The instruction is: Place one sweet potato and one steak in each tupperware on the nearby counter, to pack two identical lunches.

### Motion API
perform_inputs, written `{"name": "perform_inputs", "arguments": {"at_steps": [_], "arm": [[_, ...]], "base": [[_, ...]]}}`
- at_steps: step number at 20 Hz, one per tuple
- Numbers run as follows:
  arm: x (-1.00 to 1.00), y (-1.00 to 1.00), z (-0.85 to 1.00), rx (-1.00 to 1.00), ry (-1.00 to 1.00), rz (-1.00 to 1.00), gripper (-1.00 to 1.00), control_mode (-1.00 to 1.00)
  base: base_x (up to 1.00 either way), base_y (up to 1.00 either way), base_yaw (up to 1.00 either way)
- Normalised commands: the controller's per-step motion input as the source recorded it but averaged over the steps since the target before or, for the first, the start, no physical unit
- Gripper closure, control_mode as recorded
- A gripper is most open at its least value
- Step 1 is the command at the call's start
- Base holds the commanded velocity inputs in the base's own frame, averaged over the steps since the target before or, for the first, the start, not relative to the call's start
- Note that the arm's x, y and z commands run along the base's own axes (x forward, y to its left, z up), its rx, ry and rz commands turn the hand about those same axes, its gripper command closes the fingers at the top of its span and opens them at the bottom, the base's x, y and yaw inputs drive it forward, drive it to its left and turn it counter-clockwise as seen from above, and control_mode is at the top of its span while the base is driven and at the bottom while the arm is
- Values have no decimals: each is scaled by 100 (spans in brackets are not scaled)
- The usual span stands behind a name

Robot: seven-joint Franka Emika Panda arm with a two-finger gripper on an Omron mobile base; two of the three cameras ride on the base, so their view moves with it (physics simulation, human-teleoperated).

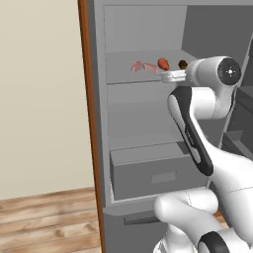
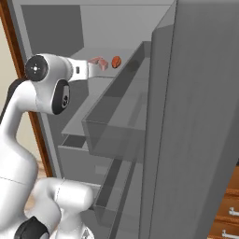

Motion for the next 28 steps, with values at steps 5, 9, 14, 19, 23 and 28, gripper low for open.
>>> {"name": "perform_inputs", "arguments": {"at_steps": [5,9,14,19,23,28], "arm": [[28,0,19,0,3,0,-100,-100],[16,0,7,0,7,0,-100,-100],[7,0,0,-1,10,0,-100,-100],[22,0,-9,0,12,0,-100,-100],[35,0,-22,0,19,0,-100,-100],[50,0,-21,0,21,0,-100,-100]], "base": [[0,0,0],[0,0,0],[0,0,0],[0,0,0],[0,0,0],[0,0,0]]}}
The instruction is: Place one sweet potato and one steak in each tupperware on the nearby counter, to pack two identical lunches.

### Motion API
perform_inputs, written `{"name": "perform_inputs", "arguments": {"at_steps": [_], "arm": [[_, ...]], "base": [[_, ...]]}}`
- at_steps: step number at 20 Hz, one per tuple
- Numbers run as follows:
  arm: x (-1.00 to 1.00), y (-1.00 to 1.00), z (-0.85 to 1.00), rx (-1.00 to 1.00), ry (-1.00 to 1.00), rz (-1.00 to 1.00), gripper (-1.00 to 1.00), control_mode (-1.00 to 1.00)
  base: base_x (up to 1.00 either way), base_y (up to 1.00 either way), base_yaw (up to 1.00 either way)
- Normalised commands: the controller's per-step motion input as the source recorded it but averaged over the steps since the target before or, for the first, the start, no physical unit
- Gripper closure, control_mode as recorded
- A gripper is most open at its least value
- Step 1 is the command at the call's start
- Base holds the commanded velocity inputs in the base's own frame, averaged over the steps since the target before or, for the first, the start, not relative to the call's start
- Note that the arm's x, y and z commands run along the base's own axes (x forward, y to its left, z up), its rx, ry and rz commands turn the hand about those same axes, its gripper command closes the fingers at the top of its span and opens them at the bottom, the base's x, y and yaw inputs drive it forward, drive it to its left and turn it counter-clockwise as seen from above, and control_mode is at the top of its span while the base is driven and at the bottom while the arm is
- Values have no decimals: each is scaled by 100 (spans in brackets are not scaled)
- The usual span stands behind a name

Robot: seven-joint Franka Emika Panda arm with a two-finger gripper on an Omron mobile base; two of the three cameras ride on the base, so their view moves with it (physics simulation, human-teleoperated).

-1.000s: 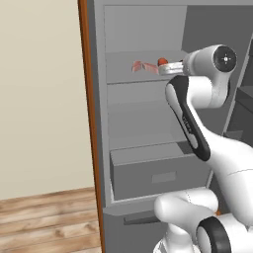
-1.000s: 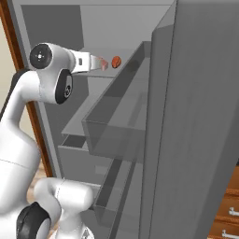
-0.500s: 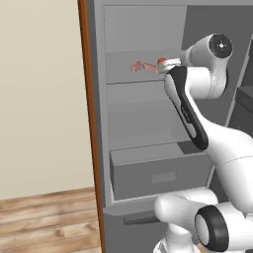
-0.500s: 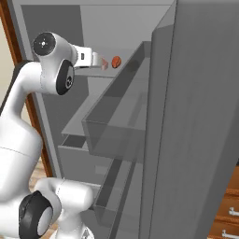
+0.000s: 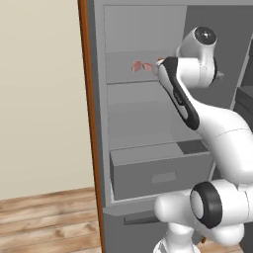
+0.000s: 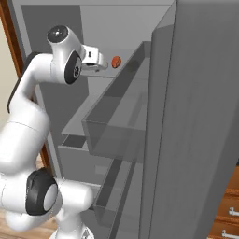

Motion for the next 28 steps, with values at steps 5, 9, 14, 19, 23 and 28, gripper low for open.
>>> {"name": "perform_inputs", "arguments": {"at_steps": [5,9,14,19,23,28], "arm": [[44,0,-4,0,8,0,-100,-100],[49,0,0,0,4,0,-100,-100],[45,0,-11,0,0,0,-100,-100],[47,0,-23,0,0,0,-100,-100],[44,0,-21,0,0,0,-100,-100],[44,0,-15,0,0,0,-100,-100]], "base": [[0,0,0],[0,0,0],[0,0,0],[0,0,0],[0,0,0],[0,0,0]]}}
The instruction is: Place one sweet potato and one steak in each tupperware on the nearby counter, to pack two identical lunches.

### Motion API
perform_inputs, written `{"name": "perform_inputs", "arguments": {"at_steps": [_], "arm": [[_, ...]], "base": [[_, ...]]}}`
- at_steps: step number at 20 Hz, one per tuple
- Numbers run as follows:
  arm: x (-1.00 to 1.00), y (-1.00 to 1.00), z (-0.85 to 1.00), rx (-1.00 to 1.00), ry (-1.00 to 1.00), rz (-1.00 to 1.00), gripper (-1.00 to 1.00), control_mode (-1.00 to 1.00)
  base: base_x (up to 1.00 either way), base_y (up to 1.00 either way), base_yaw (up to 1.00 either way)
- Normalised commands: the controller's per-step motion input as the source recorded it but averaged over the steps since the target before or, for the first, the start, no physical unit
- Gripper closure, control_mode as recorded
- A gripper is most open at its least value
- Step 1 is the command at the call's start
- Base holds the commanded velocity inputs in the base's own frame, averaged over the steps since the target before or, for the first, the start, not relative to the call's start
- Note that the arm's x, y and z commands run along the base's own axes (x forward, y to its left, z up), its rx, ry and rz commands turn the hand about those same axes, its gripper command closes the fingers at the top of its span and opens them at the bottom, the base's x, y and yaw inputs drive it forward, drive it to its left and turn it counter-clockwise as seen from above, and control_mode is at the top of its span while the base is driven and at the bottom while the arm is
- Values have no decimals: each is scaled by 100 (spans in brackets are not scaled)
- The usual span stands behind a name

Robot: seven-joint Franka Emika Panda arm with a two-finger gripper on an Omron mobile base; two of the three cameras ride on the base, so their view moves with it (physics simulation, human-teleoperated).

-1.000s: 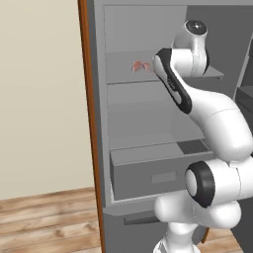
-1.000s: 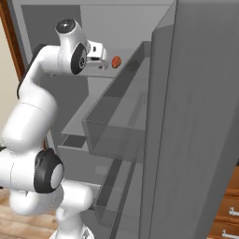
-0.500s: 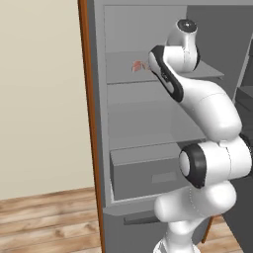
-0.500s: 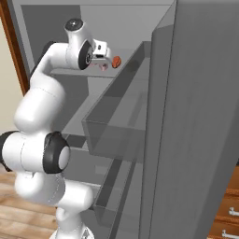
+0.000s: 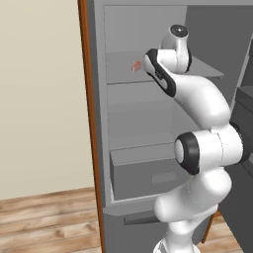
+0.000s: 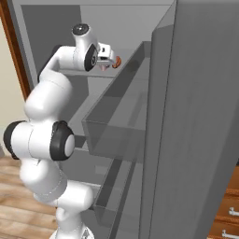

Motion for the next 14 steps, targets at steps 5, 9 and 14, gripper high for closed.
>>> {"name": "perform_inputs", "arguments": {"at_steps": [5,9,14], "arm": [[41,0,-11,0,0,0,-100,-100],[41,0,-9,0,0,0,-100,-100],[41,0,-8,0,0,0,-100,-100]], "base": [[0,0,0],[0,0,0],[0,0,0]]}}
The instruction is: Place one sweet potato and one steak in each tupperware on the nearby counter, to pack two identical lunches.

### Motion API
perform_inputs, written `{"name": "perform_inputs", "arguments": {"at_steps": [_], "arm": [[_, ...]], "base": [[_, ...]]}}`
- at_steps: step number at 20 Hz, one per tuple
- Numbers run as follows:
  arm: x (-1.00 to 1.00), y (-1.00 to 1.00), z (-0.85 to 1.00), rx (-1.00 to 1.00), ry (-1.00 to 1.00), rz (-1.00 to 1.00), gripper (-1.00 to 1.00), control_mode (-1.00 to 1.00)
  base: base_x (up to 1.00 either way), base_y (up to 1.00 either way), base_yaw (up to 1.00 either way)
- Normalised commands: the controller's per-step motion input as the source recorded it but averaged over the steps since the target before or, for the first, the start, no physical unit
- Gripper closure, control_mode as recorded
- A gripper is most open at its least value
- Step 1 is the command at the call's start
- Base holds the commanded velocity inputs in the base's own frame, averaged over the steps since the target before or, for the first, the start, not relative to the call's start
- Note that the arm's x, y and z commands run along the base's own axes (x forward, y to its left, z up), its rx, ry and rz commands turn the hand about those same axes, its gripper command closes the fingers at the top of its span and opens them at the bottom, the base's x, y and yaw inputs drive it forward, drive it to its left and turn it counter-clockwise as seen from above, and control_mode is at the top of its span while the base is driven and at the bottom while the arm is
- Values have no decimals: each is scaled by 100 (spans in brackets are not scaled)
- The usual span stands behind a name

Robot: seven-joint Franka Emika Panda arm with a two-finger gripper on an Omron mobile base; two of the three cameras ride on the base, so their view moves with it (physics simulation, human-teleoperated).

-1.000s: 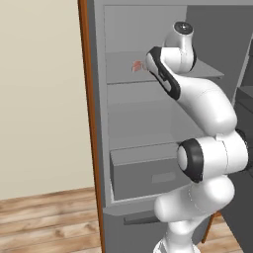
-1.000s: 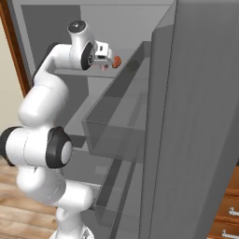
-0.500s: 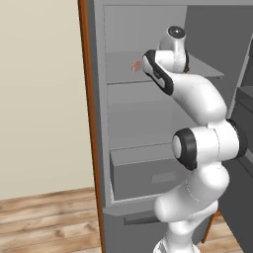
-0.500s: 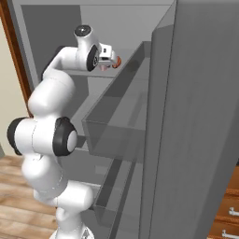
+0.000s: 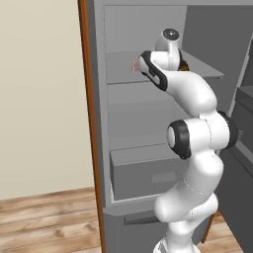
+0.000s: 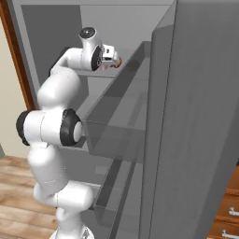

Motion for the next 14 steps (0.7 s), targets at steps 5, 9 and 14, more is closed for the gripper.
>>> {"name": "perform_inputs", "arguments": {"at_steps": [5,9,14], "arm": [[29,0,-11,0,0,0,-100,-100],[9,0,-12,0,0,0,100,-100],[-3,0,-5,0,-1,0,100,-100]], "base": [[0,0,0],[0,0,0],[0,0,0]]}}
